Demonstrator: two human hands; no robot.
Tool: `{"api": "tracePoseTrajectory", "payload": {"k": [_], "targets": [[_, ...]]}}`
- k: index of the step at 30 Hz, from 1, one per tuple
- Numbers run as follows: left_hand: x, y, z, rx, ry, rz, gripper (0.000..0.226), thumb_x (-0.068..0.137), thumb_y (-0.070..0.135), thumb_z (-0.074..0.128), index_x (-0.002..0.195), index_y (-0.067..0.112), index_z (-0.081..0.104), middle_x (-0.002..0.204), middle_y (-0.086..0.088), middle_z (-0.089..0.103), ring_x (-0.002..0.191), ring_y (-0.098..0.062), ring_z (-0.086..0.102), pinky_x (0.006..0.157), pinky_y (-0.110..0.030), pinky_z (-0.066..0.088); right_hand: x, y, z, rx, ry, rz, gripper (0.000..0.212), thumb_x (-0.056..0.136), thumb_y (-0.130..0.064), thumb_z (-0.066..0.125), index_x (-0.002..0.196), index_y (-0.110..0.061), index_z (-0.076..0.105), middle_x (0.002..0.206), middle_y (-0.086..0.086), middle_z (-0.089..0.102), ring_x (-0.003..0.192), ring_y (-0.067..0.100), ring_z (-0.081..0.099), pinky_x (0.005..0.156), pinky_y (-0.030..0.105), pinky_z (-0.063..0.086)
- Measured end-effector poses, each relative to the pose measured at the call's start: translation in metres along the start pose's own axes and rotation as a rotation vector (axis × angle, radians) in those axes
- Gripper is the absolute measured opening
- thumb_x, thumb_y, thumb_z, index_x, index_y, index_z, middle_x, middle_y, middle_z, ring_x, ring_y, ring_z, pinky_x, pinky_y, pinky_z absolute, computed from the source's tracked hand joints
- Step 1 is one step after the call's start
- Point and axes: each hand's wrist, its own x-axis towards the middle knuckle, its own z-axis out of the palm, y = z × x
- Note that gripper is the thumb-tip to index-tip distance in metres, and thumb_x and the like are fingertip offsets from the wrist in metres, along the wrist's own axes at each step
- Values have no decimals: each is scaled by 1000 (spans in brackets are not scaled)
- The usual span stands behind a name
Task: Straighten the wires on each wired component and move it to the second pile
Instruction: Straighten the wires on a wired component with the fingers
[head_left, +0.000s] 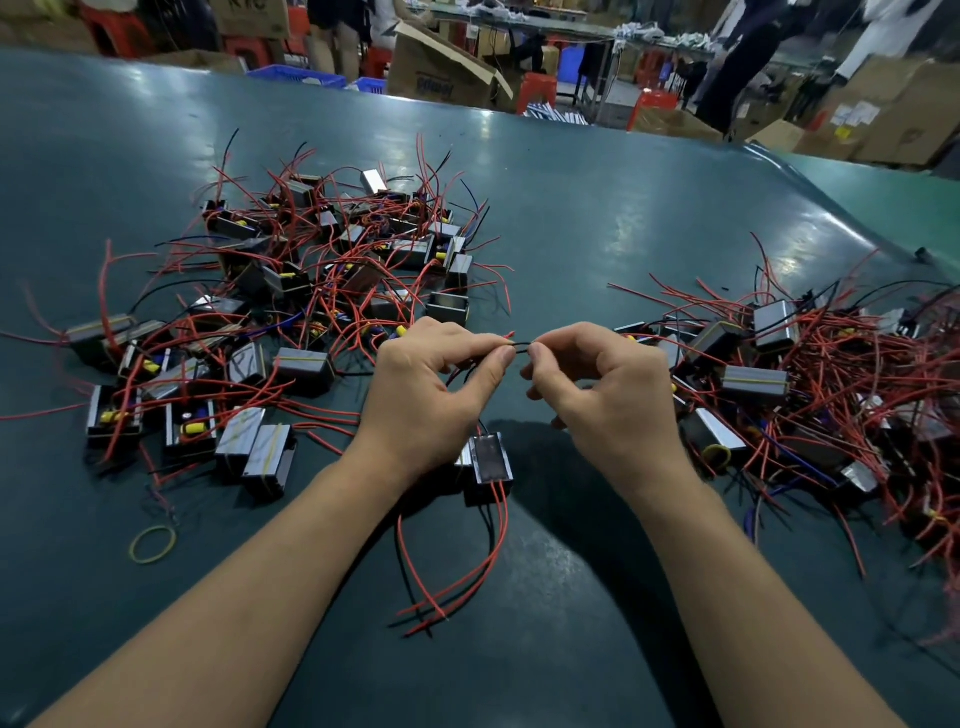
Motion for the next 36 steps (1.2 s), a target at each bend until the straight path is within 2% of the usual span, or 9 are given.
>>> {"api": "tracePoseTrajectory", "payload": {"k": [3, 6, 10, 17, 23, 26, 28, 33, 36], "targets": [[1, -1, 0, 2, -16, -9, 8, 86, 10, 73, 92, 8, 78, 80, 0, 72, 77, -8, 56, 74, -17, 42, 0, 0, 1, -144, 80, -160, 8, 87, -10, 68, 83, -4, 72, 70, 2, 71, 61, 13, 67, 62, 37, 56], [0, -1, 0, 19, -16, -8, 6, 86, 9, 73, 89, 8, 78, 78, -1, 72, 73, -4, 54, 72, -13, 39, 0, 2, 3, -299, 123, -286, 10, 85, -11, 69, 77, -4, 71, 68, 2, 69, 58, 18, 64, 58, 38, 53], [0, 0, -1, 41, -6, -4, 5, 84, 8, 74, 85, 9, 78, 74, -1, 71, 71, -3, 53, 71, -12, 38, -1, -1, 5, -430, 126, -319, 13, 84, -12, 67, 73, -6, 66, 65, 4, 65, 59, 26, 61, 55, 41, 50], [0, 1, -3, 32, -17, 0, 5, 84, 7, 74, 85, 10, 78, 74, 2, 71, 69, 1, 51, 69, -8, 35, -1, -3, 7, -596, 189, -407, 18, 86, -11, 63, 69, -5, 63, 63, 6, 61, 59, 28, 56, 48, 41, 46], [1, 1, -5, -8, -11, 10, 7, 84, 7, 73, 82, 13, 77, 71, 5, 70, 68, -2, 52, 70, -12, 37, 1, 2, 5, -442, 172, -427, 13, 89, -9, 67, 78, -3, 67, 70, 6, 63, 62, 24, 58, 55, 37, 49], [1, 2, -6, -64, -31, 3, 7, 84, 10, 72, 80, 13, 77, 71, 7, 70, 69, -10, 57, 70, -15, 40, 5, 7, -1, -295, 141, -380, 11, 89, -9, 70, 85, 0, 68, 76, 7, 63, 63, 21, 59, 58, 18, 42], [1, 2, -5, -99, -52, -6, 7, 84, 13, 70, 81, 12, 77, 70, 7, 70, 70, -14, 59, 70, -17, 41, 7, 9, -5, -263, 113, -386, 12, 89, -11, 69, 92, 1, 71, 80, 8, 65, 65, 20, 60, 61, 12, 39], [2, 1, -7, -160, -84, -25, 8, 82, 13, 69, 80, 9, 77, 69, 7, 69, 68, -16, 60, 68, -20, 42, 11, 10, -8, -296, -15, -460, 13, 92, -9, 65, 92, 2, 71, 83, 11, 65, 70, 25, 61, 63, 30, 48], [1, 1, -9, -153, -89, -16, 7, 82, 11, 70, 80, 9, 77, 68, 6, 68, 68, -16, 61, 69, -23, 44, 9, 6, -9, -257, -120, -362, 15, 95, -13, 59, 88, 0, 65, 74, 5, 58, 64, 19, 52, 59, 24, 41]]}}
